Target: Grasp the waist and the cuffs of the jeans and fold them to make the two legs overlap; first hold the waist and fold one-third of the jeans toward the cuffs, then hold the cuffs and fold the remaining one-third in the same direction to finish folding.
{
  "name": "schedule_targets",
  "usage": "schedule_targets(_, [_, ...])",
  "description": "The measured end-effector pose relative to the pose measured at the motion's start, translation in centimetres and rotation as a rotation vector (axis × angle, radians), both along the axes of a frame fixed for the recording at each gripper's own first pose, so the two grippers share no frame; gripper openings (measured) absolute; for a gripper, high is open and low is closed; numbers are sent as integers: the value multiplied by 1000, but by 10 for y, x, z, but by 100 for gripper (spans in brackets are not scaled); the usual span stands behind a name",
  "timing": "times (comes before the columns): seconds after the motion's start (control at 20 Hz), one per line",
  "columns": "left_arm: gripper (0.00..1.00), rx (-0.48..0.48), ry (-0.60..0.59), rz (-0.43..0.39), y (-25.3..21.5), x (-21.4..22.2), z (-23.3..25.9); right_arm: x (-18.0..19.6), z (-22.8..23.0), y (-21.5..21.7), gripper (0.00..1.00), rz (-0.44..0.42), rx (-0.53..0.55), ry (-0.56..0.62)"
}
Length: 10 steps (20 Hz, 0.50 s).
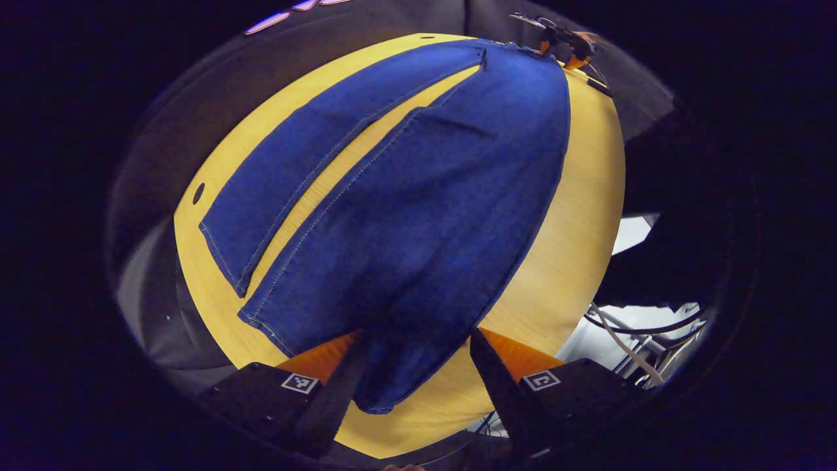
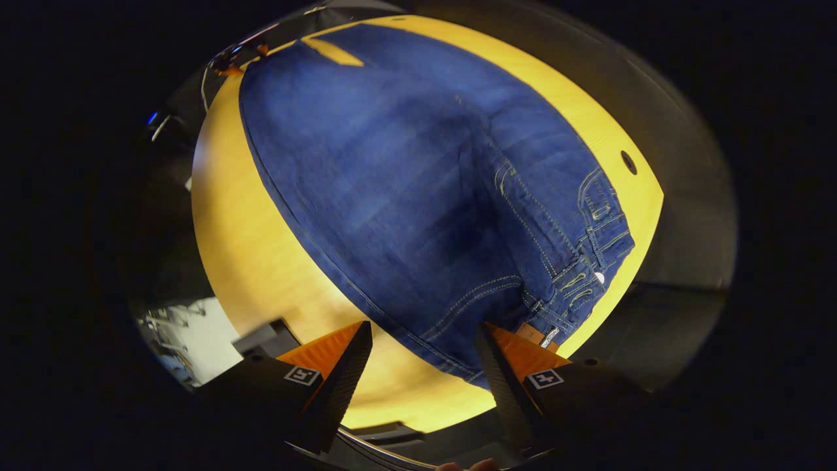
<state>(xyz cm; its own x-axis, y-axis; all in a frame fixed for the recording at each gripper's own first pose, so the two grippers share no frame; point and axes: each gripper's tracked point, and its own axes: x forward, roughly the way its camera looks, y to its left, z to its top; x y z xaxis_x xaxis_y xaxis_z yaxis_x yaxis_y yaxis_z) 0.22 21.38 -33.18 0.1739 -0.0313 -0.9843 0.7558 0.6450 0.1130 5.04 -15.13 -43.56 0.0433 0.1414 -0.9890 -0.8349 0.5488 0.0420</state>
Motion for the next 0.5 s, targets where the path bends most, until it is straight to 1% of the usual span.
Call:
schedule_targets(0.05, [98, -12, 23, -4, -2, -4, 1, -5, 0, 0, 99, -6, -5, 42])
schedule_targets(0.1, [98, -26, 32, 4, -7, -1, -1, -4, -7, 3, 99, -23, 3, 54])
schedule_targets(0.15, [94, -32, 56, 30, -7, -2, -4, -3, -4, 2, 99, -52, -2, 78])
schedule_targets(0.25, [94, -37, 86, 72, -7, 5, -2, 1, -6, 5, 99, -105, -10, 93])
schedule_targets(0.35, [96, -14, 108, 51, -6, 4, -4, 2, -7, 3, 99, -140, -30, 103])
schedule_targets(0.4, [96, 8, 113, 32, -5, 5, -5, 3, -7, 2, 97, -158, -37, 112])
schedule_targets(0.45, [88, 18, 118, 8, -7, 8, 0, 9, -7, 1, 96, -190, -49, 116])
schedule_targets(0.5, [63, 25, 99, -10, -5, 14, -1, 17, -7, -2, 75, -248, -72, 116])
